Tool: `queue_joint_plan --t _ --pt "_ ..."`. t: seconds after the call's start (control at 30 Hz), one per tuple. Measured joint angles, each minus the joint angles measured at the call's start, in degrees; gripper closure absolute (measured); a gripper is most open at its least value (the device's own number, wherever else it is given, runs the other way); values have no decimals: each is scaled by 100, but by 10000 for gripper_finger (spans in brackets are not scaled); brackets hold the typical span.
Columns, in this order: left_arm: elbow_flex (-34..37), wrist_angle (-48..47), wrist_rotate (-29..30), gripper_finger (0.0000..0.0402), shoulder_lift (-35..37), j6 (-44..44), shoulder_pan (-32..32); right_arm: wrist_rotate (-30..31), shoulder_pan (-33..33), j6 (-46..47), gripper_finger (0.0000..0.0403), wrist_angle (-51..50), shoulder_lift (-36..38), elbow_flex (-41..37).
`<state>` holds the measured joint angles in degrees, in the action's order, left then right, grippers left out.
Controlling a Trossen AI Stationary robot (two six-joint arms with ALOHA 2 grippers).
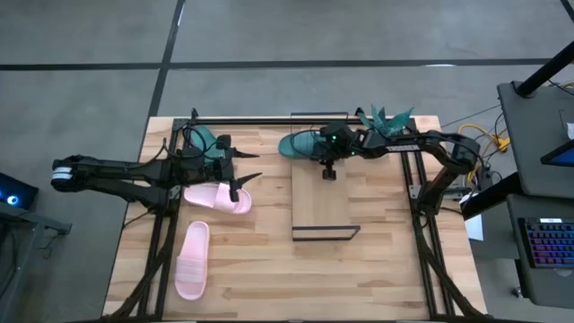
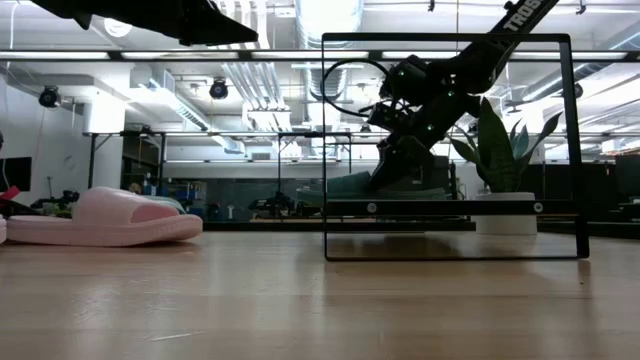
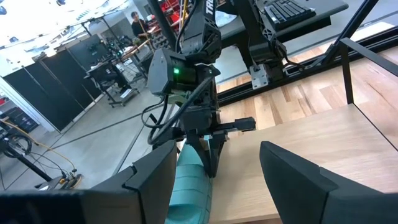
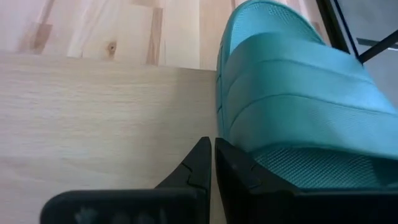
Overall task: Pick and place slides into the shelf
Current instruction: Put the right blue slide on the shelf, then put the blue slide on the shelf
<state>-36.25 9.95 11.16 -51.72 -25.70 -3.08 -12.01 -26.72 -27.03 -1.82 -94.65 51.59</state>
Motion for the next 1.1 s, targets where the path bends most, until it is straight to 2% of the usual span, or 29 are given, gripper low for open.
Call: queue_joint_plan --t 0.13,0.4,0.5,0.57,0.67,0.77,0.87,1.0,1.1 --pt "0 -1 0 185 0 1 -1 -35 -2 96 366 -442 206 176" --pt "0 -140 30 185 0 242 -8 -144 25 491 254 -1653 681 609" --pt "-63 -1018 694 185 6 693 -48 -146 26 897 234 -1887 936 704" --pt "-162 -1849 1254 185 -11 1256 -113 -146 24 951 229 -1904 1163 706" --pt "-254 -2779 1654 185 -82 2311 -282 -144 24 922 228 -1892 1555 674" --pt "-256 -3223 1687 185 -171 3025 -375 -144 24 920 233 -1900 1913 632" --pt "-256 -3925 1654 185 -309 3386 -369 -144 24 966 239 -1880 2221 610" --pt "-251 -4934 1655 185 -676 4137 -368 -144 24 988 247 -1908 2488 560" --pt "-251 -5317 1731 185 -1039 4536 -368 -144 24 989 252 -1902 2570 557"
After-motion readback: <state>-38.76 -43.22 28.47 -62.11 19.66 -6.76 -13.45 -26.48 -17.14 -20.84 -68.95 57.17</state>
